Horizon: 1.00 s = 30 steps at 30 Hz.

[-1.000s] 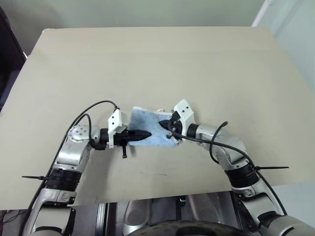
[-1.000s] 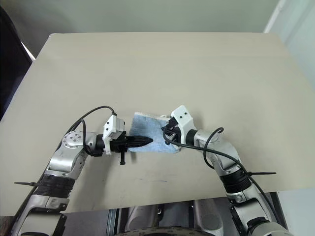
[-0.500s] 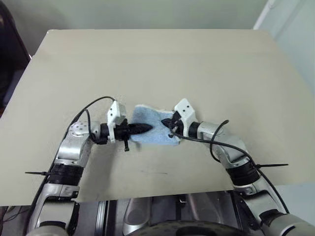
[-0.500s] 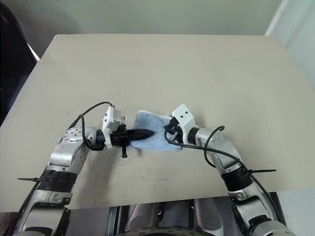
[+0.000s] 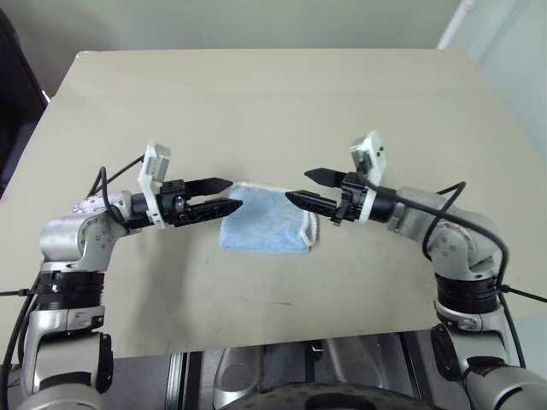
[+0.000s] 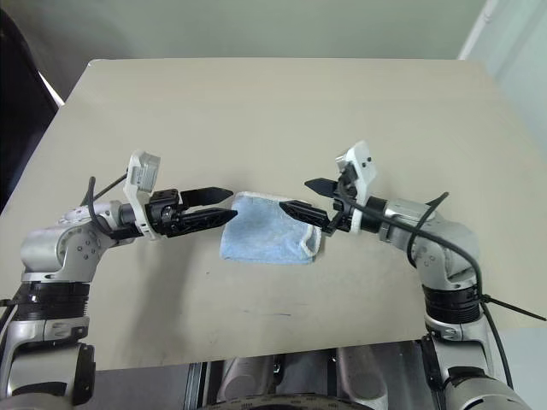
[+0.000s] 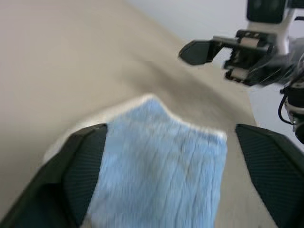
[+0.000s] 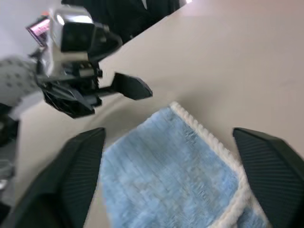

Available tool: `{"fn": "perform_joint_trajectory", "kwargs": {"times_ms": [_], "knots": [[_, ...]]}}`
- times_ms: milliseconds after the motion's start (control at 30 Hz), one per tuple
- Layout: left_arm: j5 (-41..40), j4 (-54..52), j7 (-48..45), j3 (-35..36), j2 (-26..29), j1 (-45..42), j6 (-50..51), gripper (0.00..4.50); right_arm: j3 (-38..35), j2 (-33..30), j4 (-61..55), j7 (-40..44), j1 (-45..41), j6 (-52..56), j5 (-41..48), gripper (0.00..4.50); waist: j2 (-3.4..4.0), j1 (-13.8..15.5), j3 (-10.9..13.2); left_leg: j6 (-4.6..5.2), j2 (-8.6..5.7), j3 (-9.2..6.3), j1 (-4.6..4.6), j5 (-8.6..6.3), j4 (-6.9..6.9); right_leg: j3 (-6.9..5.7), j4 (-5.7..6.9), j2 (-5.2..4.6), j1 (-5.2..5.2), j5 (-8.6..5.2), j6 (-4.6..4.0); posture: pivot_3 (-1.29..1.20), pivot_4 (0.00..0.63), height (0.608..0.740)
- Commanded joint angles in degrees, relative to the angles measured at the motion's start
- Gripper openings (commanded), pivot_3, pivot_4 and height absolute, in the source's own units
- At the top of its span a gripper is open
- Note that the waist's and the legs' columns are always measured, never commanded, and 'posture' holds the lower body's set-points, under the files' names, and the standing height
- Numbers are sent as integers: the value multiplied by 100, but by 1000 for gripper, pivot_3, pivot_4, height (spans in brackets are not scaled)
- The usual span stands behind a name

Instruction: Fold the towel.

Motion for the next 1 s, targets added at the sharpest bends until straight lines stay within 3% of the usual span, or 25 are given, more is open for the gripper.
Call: {"fn": "perform_joint_trajectory", "kwargs": {"times_ms": [33,200,333,400,533,767,1000], "knots": [[-15,-108,-58,159,24,92,-151,4484,4,-665,78,276,-11,457,140,4407,0,29,0,2,-1,0,-3,-1,0,1,-1,-2,0,-1,1,0,150,703],[121,-159,-51,64,125,194,-129,4484,-357,-743,784,110,-551,1496,568,4407,1,-12,1,0,-1,4,-4,-2,-3,7,6,1,-12,-2,0,0,150,703],[233,-287,-24,25,340,320,-22,4484,-226,-888,1237,233,-721,2092,666,4407,1,-35,1,-6,0,2,0,1,-5,6,8,6,-13,-25,38,0,150,703],[208,-402,-5,71,402,381,-24,4484,-183,-886,1377,306,-726,2355,758,4407,2,-33,1,-4,1,1,-2,0,-9,6,8,6,-14,-16,13,0,150,703],[196,-518,-242,484,-43,510,-1302,4484,-228,-627,1646,274,-753,2644,838,4407,2,-24,1,1,0,3,-14,-3,-9,7,7,5,-24,-10,0,0,150,703],[607,-671,-222,204,-182,618,-1969,4484,-340,135,2572,-10,-1018,2678,641,4407,3,-28,2,7,1,2,-19,-3,-6,6,14,5,-36,-2,-8,0,150,703],[558,-767,-178,86,-351,591,-2068,4484,-974,759,3331,-292,-1400,2703,672,4407,4,-41,2,7,3,3,-19,-3,-7,4,15,5,-42,4,-17,0,150,703]]}}
